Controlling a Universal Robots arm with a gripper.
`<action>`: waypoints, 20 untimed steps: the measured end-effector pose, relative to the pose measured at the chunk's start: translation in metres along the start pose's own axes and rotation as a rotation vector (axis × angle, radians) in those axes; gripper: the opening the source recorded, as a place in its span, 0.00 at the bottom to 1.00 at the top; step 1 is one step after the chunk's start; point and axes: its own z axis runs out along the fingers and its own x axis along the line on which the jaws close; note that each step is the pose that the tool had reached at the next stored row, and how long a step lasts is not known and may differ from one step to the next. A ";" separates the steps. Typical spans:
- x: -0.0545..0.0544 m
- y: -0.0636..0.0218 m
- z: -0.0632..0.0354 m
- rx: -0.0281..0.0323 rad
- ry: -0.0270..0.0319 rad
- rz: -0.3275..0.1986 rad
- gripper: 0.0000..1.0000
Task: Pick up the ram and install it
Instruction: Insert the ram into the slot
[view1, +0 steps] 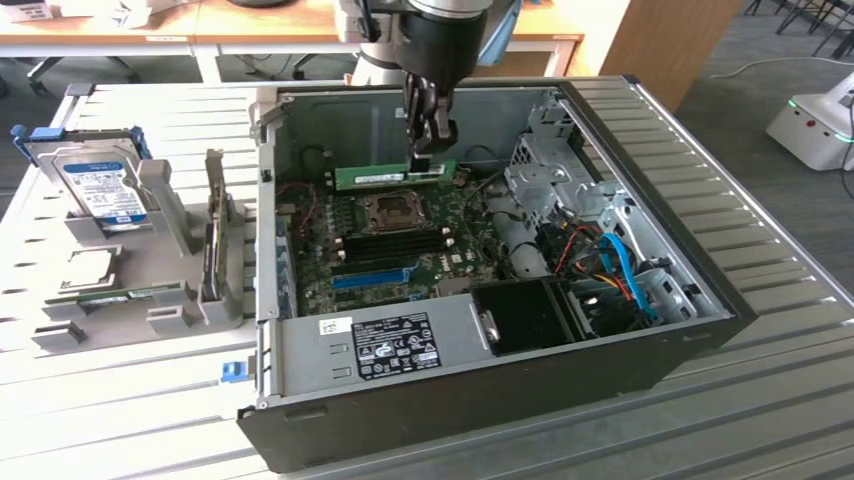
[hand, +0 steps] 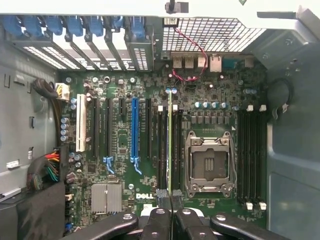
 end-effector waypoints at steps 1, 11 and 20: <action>0.000 0.0000 0.0011 0.0011 0.0000 0.000 0.12; 0.000 -0.0004 0.0107 0.0064 0.0001 0.000 0.12; 0.000 -0.0007 0.0200 0.0065 0.0000 0.000 0.12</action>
